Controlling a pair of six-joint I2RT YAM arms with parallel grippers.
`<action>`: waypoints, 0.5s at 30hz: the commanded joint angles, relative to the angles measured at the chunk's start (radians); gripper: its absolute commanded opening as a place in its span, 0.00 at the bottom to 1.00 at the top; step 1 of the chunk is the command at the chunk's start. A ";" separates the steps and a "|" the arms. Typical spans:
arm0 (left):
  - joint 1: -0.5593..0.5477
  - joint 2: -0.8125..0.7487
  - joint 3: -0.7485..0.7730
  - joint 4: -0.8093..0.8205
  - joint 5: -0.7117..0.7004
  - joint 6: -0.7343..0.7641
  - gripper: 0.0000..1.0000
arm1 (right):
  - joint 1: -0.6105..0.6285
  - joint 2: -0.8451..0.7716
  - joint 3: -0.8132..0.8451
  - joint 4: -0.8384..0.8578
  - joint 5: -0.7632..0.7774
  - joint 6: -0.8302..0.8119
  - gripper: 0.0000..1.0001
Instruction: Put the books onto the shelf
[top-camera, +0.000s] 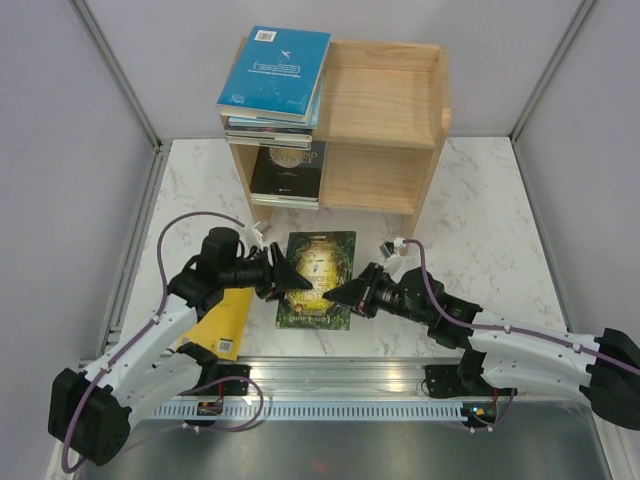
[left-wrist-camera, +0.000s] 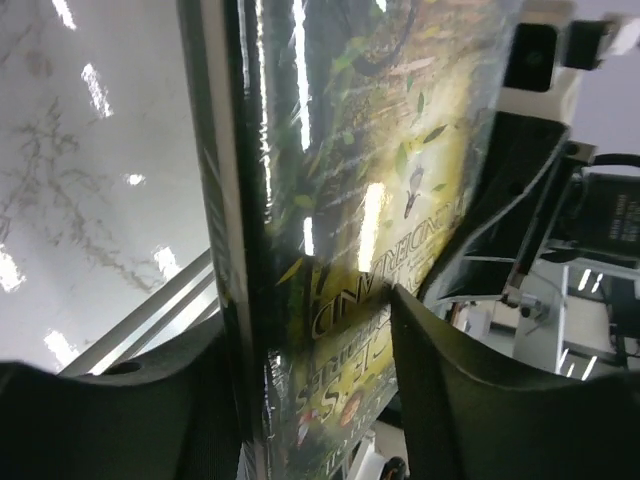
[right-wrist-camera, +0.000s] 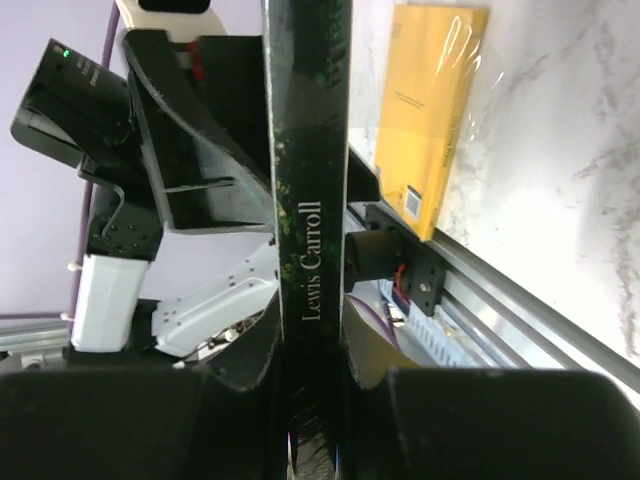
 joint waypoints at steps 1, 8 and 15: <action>0.003 -0.042 0.039 0.146 0.075 -0.071 0.52 | -0.003 0.015 0.094 0.266 -0.058 -0.014 0.00; 0.003 -0.111 0.070 0.222 0.107 -0.137 0.02 | -0.003 0.037 0.114 0.265 -0.070 -0.006 0.01; 0.017 -0.159 0.126 0.209 0.064 -0.189 0.02 | -0.003 0.004 0.110 0.216 -0.073 0.009 0.76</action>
